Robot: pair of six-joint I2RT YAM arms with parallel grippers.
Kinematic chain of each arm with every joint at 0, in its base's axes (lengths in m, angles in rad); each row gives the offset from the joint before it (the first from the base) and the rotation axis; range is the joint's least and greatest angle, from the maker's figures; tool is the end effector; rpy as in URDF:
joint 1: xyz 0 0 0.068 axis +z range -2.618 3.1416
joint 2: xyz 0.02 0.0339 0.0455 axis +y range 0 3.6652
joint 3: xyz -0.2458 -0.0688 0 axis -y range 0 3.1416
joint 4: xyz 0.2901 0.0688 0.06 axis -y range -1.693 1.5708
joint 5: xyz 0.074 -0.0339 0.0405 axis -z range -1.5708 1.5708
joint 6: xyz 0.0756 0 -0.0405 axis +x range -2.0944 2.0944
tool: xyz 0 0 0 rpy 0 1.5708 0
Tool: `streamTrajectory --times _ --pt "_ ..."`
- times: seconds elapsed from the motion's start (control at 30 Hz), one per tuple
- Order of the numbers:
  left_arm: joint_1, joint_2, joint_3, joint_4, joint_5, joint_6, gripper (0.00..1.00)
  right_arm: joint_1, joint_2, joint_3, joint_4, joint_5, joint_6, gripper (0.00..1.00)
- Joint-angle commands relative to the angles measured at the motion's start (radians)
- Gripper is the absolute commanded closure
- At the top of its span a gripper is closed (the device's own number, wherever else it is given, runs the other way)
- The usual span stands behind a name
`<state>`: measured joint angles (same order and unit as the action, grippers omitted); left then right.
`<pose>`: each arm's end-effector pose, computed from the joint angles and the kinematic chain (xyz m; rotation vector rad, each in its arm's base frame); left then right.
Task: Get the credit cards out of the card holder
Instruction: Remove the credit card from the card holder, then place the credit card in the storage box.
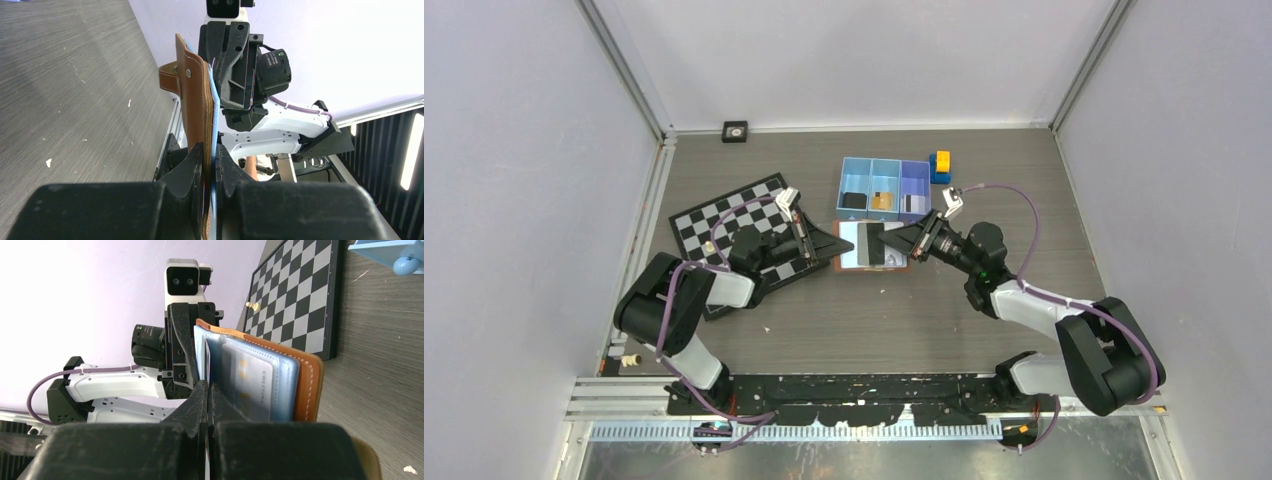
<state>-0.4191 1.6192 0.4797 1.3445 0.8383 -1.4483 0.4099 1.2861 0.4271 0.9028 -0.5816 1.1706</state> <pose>0.2782 -0.1855 0.1459 -0.0246 1.8223 -2.0031 0.2796 0.1668 0.1749 0.1391 1.7958 1.6382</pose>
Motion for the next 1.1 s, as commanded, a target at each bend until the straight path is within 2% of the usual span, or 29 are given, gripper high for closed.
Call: streamTrajectory --times 0.0,0.3,0.53,0.77,0.93,1.07 --pt "0.008 -0.018 0.006 0.087 0.007 -0.005 1.0 -0.01 -0.007 0.001 0.07 -0.007 0.023 0.99" --pt "0.008 -0.028 0.004 0.087 0.006 0.0 1.0 -0.01 0.051 0.006 0.152 -0.034 0.06 1.0" --pt "0.033 -0.028 -0.009 0.084 0.0 -0.015 1.0 -0.046 -0.006 -0.01 0.022 0.025 0.014 1.0" --pt "0.06 -0.014 -0.018 0.078 -0.001 -0.032 1.0 -0.112 -0.027 -0.037 0.015 0.031 0.038 1.0" --pt "0.074 -0.042 -0.021 -0.028 0.001 0.001 1.0 -0.134 -0.038 -0.04 -0.009 0.038 0.026 1.0" --pt "0.077 -0.065 -0.013 -0.186 -0.006 0.067 1.0 -0.164 -0.064 -0.033 -0.038 0.039 0.018 1.0"
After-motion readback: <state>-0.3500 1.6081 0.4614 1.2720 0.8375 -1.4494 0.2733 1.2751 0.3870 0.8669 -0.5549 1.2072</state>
